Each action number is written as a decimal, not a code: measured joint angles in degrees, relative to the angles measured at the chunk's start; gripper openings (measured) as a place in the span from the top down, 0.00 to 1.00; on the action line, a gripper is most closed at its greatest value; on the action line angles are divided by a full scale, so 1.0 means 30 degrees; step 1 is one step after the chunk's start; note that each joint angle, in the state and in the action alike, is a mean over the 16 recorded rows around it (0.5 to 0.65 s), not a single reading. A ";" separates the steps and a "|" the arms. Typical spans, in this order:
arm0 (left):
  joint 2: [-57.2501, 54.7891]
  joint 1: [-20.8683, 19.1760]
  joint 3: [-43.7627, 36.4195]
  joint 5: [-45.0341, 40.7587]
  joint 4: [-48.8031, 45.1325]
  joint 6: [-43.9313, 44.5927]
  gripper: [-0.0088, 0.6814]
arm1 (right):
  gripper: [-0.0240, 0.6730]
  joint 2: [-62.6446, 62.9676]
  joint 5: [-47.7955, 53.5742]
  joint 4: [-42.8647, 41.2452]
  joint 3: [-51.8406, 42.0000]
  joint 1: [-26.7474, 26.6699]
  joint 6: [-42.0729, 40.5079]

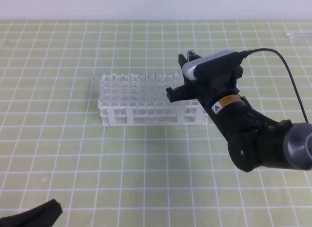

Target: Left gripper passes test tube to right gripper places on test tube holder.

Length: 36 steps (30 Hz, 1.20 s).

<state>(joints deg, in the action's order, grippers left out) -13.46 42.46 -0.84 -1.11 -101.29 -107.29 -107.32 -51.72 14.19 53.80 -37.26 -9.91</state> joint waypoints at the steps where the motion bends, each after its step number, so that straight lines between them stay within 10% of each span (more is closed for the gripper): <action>1: -0.0008 -0.0002 -0.0023 -0.0015 -0.0038 0.0005 0.99 | 0.84 0.0000 0.0024 0.0002 0.0000 0.0008 0.0000; 26: 0.0008 0.0002 0.0046 0.0058 0.0079 -0.0019 0.99 | 0.49 0.0652 0.0694 -0.0042 -0.0147 0.0032 0.0000; 36: 0.0015 0.0004 0.0023 0.0044 0.0043 -0.0014 0.99 | 0.54 0.4376 0.2545 -0.0075 -0.1728 0.0052 0.0230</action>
<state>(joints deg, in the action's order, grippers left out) -13.41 42.48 -0.77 -0.98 -101.16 -107.33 -94.20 -44.09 13.97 48.62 -37.10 -9.22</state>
